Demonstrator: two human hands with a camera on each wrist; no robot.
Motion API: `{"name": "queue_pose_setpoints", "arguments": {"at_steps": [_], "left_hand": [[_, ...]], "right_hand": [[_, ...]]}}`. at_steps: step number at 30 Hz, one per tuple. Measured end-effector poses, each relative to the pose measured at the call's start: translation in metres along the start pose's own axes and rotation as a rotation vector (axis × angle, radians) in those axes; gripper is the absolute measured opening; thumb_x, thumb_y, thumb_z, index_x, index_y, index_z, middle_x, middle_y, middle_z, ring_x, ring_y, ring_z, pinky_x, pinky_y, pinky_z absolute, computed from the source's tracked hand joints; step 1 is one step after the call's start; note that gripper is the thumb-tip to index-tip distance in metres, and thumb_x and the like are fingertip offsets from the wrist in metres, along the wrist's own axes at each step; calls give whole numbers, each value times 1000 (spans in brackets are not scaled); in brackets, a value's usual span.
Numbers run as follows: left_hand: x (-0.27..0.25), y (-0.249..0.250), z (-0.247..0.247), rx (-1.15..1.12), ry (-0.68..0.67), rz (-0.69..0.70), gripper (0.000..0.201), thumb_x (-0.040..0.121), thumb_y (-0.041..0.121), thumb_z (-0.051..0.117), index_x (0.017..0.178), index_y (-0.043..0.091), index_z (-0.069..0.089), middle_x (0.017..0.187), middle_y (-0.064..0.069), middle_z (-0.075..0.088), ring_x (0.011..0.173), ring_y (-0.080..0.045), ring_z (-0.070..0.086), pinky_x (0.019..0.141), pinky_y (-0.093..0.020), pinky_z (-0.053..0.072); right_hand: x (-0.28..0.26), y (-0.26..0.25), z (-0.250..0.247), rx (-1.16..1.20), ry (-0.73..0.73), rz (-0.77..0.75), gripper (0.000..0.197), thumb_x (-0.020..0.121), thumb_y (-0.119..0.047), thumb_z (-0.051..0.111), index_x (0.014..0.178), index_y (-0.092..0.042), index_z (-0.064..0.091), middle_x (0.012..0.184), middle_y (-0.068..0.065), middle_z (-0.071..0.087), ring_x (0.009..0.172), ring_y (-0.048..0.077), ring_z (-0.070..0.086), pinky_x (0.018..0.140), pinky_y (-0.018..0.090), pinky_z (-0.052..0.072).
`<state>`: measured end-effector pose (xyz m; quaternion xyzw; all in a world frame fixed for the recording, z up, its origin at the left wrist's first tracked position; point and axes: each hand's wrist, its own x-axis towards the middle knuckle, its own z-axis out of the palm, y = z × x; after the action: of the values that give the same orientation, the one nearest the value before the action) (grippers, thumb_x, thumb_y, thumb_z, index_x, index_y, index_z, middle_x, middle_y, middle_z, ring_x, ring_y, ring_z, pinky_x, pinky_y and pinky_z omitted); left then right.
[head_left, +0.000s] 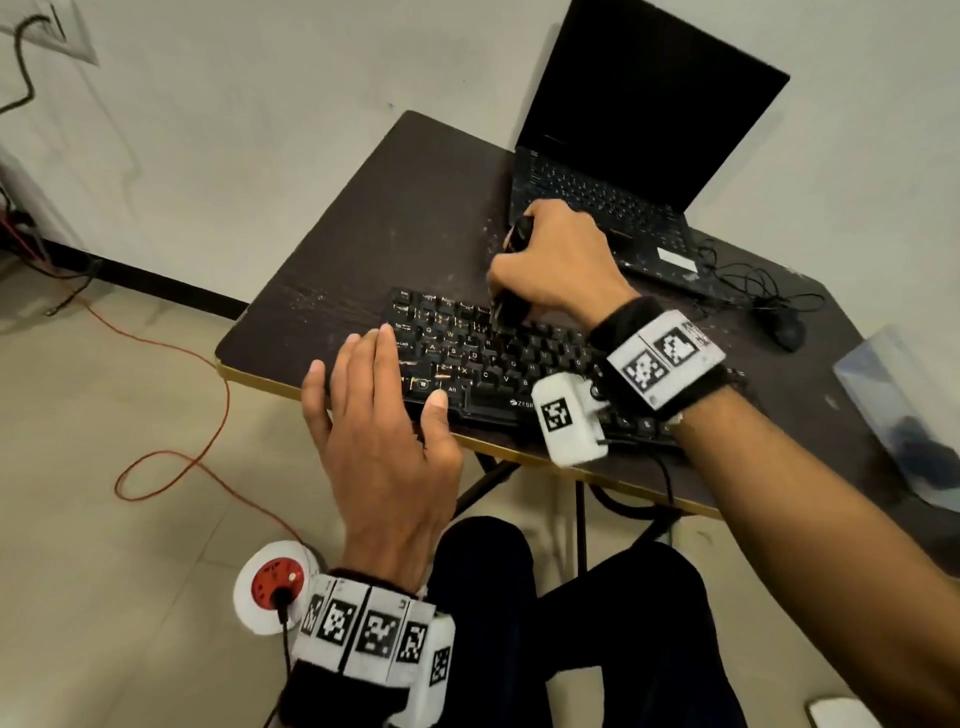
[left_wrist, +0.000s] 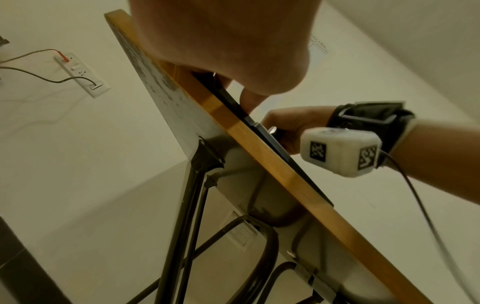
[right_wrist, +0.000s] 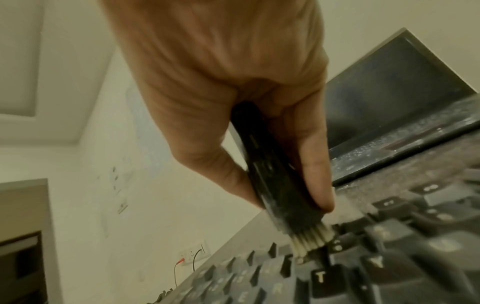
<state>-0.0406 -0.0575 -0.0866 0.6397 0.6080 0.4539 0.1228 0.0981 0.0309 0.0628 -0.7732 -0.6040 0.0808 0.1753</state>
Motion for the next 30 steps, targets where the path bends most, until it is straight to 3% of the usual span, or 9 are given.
{"name": "queue_pose_setpoints", "arguments": {"at_steps": [7,12,16,18,22,26,30], "left_hand": [[-1,0,-1,0,12,10,70,91,35,52,153,3,44,154,-12,51,151,-26,38,129,-48,12],[-2,0,-2,-18,22,19,69,93,35,52,152,1,45,154,-13,52,150,-28,39,129,-50,14],[0,0,-2,-4,7,15,69,93,36,50,153,2,44,155,-13,50,151,-28,38,129,-51,13],[0,1,-2,-8,6,7,70,93,36,50,153,2,44,155,-12,50,151,-27,38,129,-51,13],[-1,0,-1,-11,12,13,70,93,37,50,153,2,44,155,-13,51,151,-28,38,129,-51,13],[1,0,-2,1,-1,1,70,92,36,50,153,3,44,155,-12,51,151,-27,38,129,-51,13],[1,1,-2,6,7,12,70,93,38,47,153,2,44,155,-13,51,150,-28,39,128,-52,15]], "right_hand": [[-34,6,5,-50,-76,-36,35,79,-31,76,109,-17,64,105,6,72,97,31,64,77,31,44],[6,-9,3,-11,7,62,37,82,-30,74,111,-9,64,115,12,71,110,35,66,80,31,45],[-17,1,4,-53,-99,10,35,77,-31,80,106,-16,66,102,5,73,95,29,69,78,34,56],[-22,2,5,-28,-114,-17,35,78,-32,79,106,-17,66,105,6,74,99,29,68,79,32,51],[12,-11,6,-5,-2,31,32,83,-31,75,107,-13,64,110,8,71,111,34,66,78,29,41],[-19,-2,8,-35,-104,-48,33,80,-29,79,108,-19,63,102,3,72,94,27,67,75,29,46],[5,-17,7,-32,-61,9,32,82,-30,78,105,-11,65,103,6,70,102,30,68,75,30,45]]}}
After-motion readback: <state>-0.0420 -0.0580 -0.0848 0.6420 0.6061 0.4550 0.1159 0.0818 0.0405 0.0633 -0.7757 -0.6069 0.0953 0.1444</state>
